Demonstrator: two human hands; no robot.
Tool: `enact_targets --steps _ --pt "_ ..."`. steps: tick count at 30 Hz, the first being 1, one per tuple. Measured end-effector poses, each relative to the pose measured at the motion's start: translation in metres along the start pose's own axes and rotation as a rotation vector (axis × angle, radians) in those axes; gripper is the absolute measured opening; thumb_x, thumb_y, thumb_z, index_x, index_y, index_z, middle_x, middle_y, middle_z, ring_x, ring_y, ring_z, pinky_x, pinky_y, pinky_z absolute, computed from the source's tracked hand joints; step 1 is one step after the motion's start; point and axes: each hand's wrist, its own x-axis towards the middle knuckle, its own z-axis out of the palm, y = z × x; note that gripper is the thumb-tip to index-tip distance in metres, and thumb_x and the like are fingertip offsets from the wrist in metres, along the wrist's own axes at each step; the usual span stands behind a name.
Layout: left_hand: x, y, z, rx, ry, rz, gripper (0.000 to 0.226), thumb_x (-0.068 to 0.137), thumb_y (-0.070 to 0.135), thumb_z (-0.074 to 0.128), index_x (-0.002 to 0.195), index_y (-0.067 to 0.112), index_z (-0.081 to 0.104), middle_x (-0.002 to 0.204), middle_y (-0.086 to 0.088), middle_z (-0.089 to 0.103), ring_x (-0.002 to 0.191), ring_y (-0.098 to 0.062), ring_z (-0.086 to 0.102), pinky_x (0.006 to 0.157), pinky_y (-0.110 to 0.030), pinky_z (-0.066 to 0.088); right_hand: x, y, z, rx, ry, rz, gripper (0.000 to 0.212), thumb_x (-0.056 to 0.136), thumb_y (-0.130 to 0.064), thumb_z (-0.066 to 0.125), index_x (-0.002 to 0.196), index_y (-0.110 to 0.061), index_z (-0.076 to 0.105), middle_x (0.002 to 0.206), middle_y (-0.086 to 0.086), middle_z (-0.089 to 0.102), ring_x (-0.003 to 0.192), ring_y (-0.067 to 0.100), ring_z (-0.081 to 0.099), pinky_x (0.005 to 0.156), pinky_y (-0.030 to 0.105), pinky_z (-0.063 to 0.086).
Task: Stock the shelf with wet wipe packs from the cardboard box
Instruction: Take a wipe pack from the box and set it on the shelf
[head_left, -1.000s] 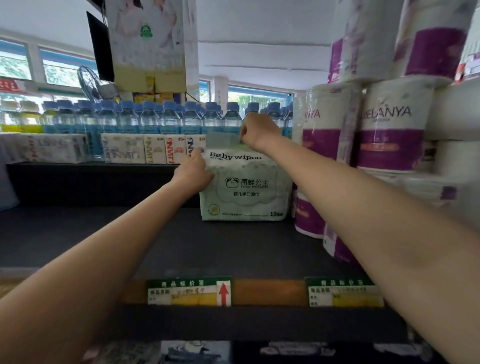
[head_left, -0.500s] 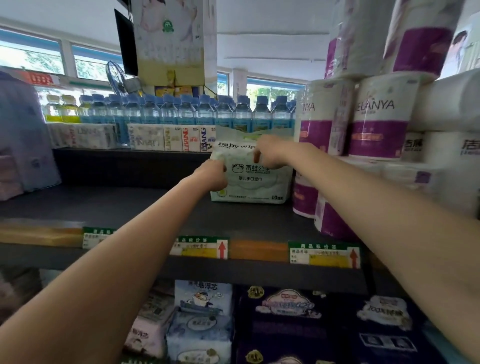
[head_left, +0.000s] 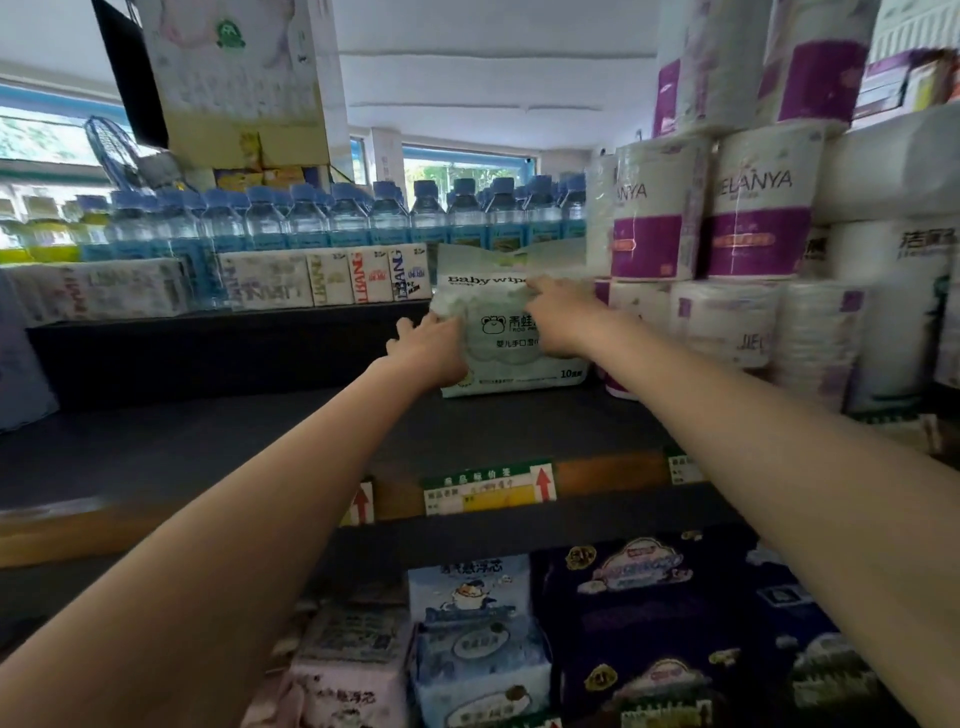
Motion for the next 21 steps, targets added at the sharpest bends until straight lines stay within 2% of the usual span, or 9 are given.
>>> enact_targets --steps 2,4,8,11,13,15,18,21 --pt "0.002 -0.004 0.002 0.005 -0.01 0.02 0.065 0.089 0.011 0.047 0.147 0.021 0.018 0.149 -0.009 0.025 0.134 -0.039 0.02 0.104 -0.051 0.031 -0.004 0.0 0.003 0.037 -0.032 0.031 0.061 0.084 -0.002 0.054 0.142 -0.005 0.033 0.152 0.009 0.02 0.118 0.031 0.048 0.098 0.042 0.046" --pt "0.004 -0.009 0.004 0.007 -0.016 0.042 0.067 0.088 0.013 0.05 0.147 0.022 0.019 0.15 -0.007 0.024 0.135 -0.037 0.019 0.104 -0.051 0.03 -0.006 0.001 0.003 0.038 -0.046 0.021 0.061 0.085 -0.003 0.054 0.142 -0.006 0.033 0.155 0.005 0.013 0.109 0.027 0.054 0.092 0.039 0.05" --pt "0.008 -0.018 0.003 0.012 -0.034 0.065 0.065 0.088 0.017 0.051 0.145 0.024 0.023 0.151 -0.006 0.023 0.137 -0.036 0.016 0.108 -0.052 0.025 0.0 -0.002 0.002 0.069 -0.038 0.072 0.063 0.083 0.002 0.053 0.142 -0.008 0.032 0.152 0.006 0.021 0.107 0.026 0.055 0.084 0.036 0.052" --pt "0.004 -0.013 -0.002 -0.004 -0.054 0.022 0.058 0.088 0.018 0.051 0.141 0.02 0.029 0.146 -0.014 0.027 0.136 -0.039 0.017 0.109 -0.053 0.022 -0.003 -0.006 -0.006 0.124 -0.035 0.082 0.064 0.083 0.004 0.052 0.142 -0.008 0.031 0.149 0.008 0.025 0.099 0.023 0.056 0.075 0.03 0.05" --pt "-0.002 -0.004 -0.006 -0.083 0.01 0.006 0.048 0.089 0.019 0.05 0.135 0.014 0.039 0.145 -0.018 0.027 0.135 -0.041 0.017 0.109 -0.054 0.022 -0.017 -0.006 -0.019 0.151 0.013 0.05 0.06 0.084 0.003 0.052 0.141 -0.011 0.037 0.148 0.01 0.022 0.102 0.025 0.053 0.082 0.032 0.05" --pt "-0.011 0.01 -0.01 -0.171 0.123 0.072 0.04 0.087 0.018 0.052 0.127 0.013 0.048 0.143 -0.018 0.029 0.134 -0.04 0.02 0.108 -0.053 0.024 -0.043 -0.004 -0.035 0.17 0.099 0.047 0.054 0.083 0.005 0.05 0.135 -0.012 0.045 0.144 0.011 0.025 0.115 0.029 0.046 0.091 0.034 0.047" --pt "-0.033 0.044 -0.019 -0.332 0.271 0.248 0.035 0.086 0.017 0.052 0.121 0.014 0.054 0.136 -0.016 0.038 0.13 -0.036 0.03 0.106 -0.049 0.027 -0.094 0.012 -0.056 0.121 0.202 0.099 0.04 0.084 0.004 0.047 0.121 -0.008 0.056 0.135 0.011 0.035 0.122 0.028 0.04 0.096 0.034 0.04" --pt "-0.064 0.083 -0.02 -0.533 0.351 0.461 0.03 0.086 0.014 0.048 0.114 0.013 0.059 0.131 -0.014 0.045 0.12 -0.03 0.045 0.102 -0.042 0.035 -0.16 0.034 -0.069 0.081 0.301 0.286 0.03 0.088 -0.001 0.043 0.11 -0.006 0.063 0.127 0.014 0.043 0.12 0.029 0.042 0.096 0.032 0.036"
